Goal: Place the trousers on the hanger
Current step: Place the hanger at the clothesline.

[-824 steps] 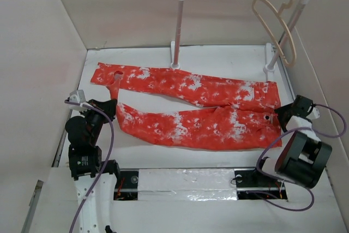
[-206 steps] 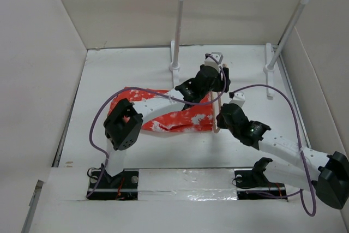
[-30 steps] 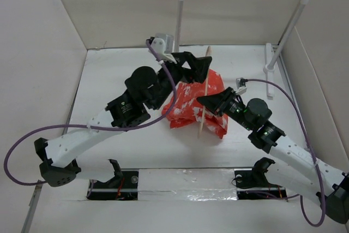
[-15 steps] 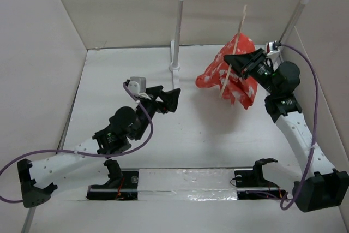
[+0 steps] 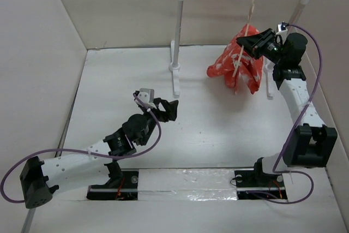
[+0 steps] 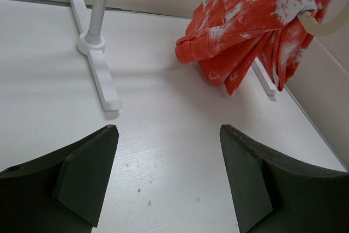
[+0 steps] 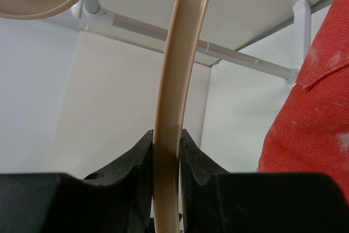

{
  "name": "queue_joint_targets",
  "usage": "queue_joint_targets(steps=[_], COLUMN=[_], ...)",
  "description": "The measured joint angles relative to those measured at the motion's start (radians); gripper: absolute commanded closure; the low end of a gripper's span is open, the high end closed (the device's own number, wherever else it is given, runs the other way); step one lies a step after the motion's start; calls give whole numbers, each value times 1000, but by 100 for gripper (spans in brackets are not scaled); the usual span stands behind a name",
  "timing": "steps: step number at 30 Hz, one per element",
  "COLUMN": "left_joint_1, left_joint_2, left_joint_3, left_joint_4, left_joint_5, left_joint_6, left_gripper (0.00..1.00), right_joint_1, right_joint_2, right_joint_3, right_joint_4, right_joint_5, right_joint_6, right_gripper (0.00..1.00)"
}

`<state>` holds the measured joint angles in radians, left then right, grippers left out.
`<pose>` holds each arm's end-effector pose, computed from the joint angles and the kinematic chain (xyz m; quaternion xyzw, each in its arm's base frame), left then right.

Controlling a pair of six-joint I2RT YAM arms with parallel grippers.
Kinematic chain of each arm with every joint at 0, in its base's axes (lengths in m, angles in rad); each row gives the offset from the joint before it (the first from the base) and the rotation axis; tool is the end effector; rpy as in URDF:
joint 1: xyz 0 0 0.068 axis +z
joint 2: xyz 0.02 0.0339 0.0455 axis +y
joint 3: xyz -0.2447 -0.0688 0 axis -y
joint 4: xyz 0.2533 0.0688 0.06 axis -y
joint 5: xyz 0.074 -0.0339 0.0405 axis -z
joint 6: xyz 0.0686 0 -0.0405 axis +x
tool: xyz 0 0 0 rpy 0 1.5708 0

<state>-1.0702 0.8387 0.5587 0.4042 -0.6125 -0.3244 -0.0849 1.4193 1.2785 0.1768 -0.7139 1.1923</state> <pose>0.1525 -0.1965 0.2993 0.0194 0.6700 -0.3060 0.6760 0.3705 0.0135 0.3838 0.1858 0.6722 0.5609 0.4460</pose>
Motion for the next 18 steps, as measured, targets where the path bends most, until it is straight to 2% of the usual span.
queue_joint_targets(steps=[13,18], left_joint_1=[11,11], left_joint_2=[35,37], left_joint_3=[-27,-27], left_joint_4=[26,27], left_joint_5=[60,61], left_joint_6=[-23,-25], left_gripper=[28,28], right_joint_1=[-71,-97], right_joint_2=[69,153], right_joint_3=[95,177], right_joint_4=[-11,-12], right_joint_5=[-118,-147], right_joint_6=[-48,-32], right_gripper=[100,100])
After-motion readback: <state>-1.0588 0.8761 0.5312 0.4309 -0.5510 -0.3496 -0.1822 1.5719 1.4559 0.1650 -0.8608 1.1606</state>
